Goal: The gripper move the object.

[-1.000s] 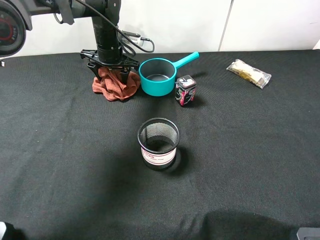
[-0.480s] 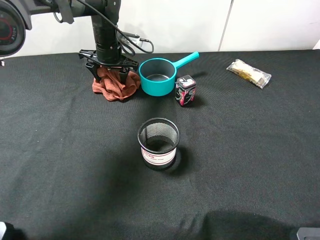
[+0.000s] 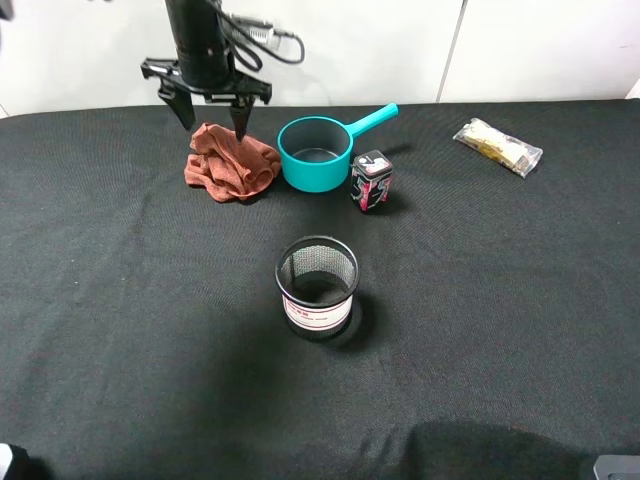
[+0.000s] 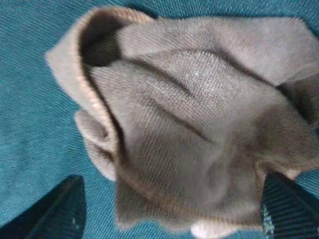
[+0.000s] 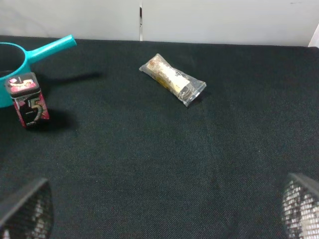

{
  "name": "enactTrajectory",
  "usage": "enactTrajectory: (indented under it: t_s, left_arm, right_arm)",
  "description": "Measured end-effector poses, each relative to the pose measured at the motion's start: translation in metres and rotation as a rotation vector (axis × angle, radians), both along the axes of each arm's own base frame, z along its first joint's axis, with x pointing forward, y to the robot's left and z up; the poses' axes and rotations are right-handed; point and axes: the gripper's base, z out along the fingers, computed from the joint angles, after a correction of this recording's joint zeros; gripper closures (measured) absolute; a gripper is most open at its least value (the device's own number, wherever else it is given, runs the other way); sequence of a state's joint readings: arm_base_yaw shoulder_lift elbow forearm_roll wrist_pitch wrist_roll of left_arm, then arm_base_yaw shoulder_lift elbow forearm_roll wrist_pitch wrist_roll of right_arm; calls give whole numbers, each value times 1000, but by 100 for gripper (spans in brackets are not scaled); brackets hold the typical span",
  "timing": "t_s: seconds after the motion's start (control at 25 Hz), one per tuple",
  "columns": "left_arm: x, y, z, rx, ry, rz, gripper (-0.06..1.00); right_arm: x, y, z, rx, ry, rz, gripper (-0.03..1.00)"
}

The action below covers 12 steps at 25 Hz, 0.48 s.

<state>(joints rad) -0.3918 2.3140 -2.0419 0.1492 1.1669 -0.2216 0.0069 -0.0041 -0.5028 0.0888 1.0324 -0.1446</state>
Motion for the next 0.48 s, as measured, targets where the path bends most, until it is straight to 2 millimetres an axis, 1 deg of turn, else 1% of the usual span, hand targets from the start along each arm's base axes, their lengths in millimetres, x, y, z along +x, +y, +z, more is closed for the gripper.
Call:
enactTrajectory:
  t_s: [0.32, 0.4, 0.48]
  left_arm:
    - [-16, 6, 75, -55, -146, -3, 24]
    - [-23, 9, 95, -60, -188, -4, 24]
    - [-33, 15, 110, -57, -209, -5, 24]
  right_arm:
    - [0, 0, 0, 0, 0, 0, 27]
    - [0, 0, 0, 0, 0, 0, 27]
    - [0, 0, 0, 0, 0, 0, 27]
